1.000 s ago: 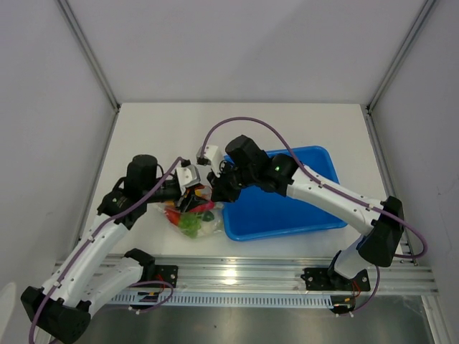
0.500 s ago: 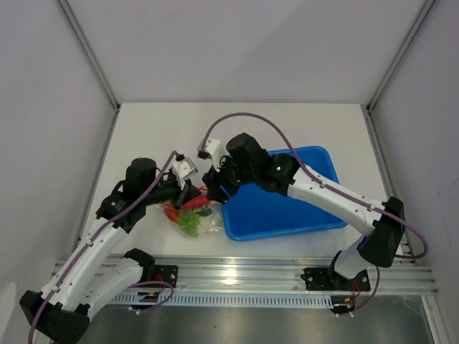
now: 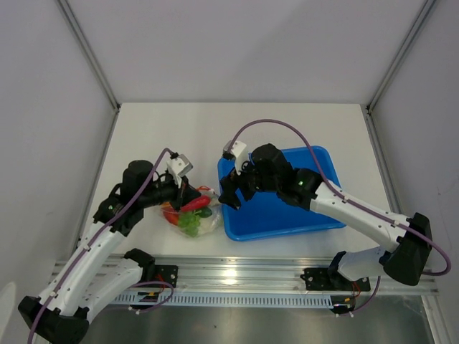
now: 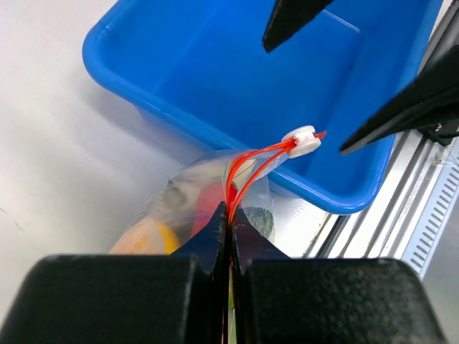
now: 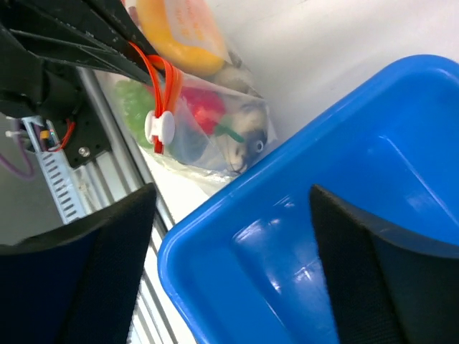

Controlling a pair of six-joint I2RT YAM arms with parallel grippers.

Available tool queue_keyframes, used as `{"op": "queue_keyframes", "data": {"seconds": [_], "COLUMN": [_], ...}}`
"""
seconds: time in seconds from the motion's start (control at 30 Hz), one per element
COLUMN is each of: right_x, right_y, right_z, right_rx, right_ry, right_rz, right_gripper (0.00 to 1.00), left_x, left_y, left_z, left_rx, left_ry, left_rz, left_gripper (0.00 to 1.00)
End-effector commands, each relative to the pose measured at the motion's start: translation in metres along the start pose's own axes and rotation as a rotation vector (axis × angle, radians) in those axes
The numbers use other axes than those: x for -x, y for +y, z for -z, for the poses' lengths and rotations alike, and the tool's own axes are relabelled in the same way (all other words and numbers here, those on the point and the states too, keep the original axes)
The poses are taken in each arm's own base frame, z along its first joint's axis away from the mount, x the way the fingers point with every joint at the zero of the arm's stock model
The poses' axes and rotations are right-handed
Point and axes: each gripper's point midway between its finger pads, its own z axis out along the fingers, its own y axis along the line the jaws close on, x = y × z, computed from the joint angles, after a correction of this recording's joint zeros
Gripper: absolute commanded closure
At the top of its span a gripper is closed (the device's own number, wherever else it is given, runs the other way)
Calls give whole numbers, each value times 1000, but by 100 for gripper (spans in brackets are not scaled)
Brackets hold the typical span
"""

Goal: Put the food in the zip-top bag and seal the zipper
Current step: Zip the zipper food storage bag at the center of the board.

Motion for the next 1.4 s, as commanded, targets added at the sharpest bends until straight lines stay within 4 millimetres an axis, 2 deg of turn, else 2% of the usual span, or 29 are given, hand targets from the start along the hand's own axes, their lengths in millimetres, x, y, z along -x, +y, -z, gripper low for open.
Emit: {"op": "queue_keyframes", "data": {"seconds": [0.0,0.17,0.3,0.43,0.67,0.8,0.93,1.07,1.13,1.17,1.37], "right_x": [25,24,25,30,29,27,24,19,18,19,18], "right_y": [11,28,29,30,35,37,39,40,40,38,36], "right_z": [6,5,3,-3,-8,-12,-15,-20,-22,-24,-26], "right_rx": [126,251,268,287,315,324,323,330,327,320,310], "right_ry": [-117,-110,-120,-135,-146,-142,-146,-154,-153,-157,-156], "right_rz": [-21,-11,-9,-18,-39,-60,-72,-94,-112,-117,-136], "right_gripper": [17,31,47,58,64,73,75,84,90,97,100], "left_x": [5,8,10,11,11,12,12,11,10,9,7], "left_y": [-7,-10,-10,-15,-18,-20,-23,-24,-25,-25,-24], "left_z": [-5,-3,0,4,5,5,4,3,4,4,7], "left_rx": [-37,-31,-13,-28,-31,-45,-63,-72,-73,-74,-57], "left_ry": [-25,-64,-87,-99,-105,-113,-115,-111,-109,-107,-110], "left_rz": [71,129,148,166,191,202,212,215,213,215,199], "left_gripper": [99,99,99,99,99,99,99,99,99,99,99]}}
